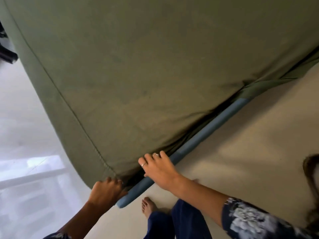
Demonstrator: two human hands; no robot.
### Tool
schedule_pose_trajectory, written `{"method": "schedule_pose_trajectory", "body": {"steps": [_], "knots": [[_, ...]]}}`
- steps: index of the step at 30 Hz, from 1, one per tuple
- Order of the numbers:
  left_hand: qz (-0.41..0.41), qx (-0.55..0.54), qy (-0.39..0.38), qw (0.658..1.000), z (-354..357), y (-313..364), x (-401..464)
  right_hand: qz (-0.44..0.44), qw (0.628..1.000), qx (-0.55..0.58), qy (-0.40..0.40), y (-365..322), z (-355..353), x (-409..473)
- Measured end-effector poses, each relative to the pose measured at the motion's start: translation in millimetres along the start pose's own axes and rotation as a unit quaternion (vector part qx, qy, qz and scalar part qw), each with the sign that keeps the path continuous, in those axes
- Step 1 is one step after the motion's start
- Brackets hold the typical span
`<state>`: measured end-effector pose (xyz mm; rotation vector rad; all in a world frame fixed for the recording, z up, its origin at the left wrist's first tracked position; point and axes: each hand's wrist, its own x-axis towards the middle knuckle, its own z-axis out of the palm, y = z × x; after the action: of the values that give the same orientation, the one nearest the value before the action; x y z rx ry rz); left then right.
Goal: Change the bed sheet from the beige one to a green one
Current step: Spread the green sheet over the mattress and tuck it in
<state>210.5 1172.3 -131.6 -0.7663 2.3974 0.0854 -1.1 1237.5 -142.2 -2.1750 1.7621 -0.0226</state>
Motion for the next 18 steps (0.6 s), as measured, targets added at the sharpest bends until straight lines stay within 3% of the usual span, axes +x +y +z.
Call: {"method": "schedule_pose_trajectory", "body": {"steps": [2, 4, 7, 10, 12, 18], "knots": [[-0.019, -0.021, -0.057, 0.998, 12.6, -9.3, -15.7, 0.029, 0.998, -0.003, -0.052, -29.2, 2.2, 14.3], [-0.032, -0.028, -0.061, 0.997, 19.9, -9.7, -19.9, 0.059, 0.994, -0.021, -0.089, -47.5, 7.2, 24.1], [-0.001, 0.023, -0.052, 0.998, 12.9, -5.3, -19.2, 0.09, 0.988, -0.047, -0.119, -68.2, 12.7, 27.5], [-0.007, 0.004, 0.024, 1.0, 13.6, -3.6, -16.0, 0.087, 0.983, -0.065, -0.149, -89.2, 13.7, 31.7], [-0.02, 0.018, 0.011, 1.0, 16.3, -4.3, -15.0, 0.085, 0.985, -0.071, -0.135, -105.8, 21.2, 37.2], [-0.03, -0.022, 0.071, 0.997, 54.5, -20.9, -23.0, 0.126, 0.987, -0.037, -0.096, -123.5, 33.6, 61.6]]}}
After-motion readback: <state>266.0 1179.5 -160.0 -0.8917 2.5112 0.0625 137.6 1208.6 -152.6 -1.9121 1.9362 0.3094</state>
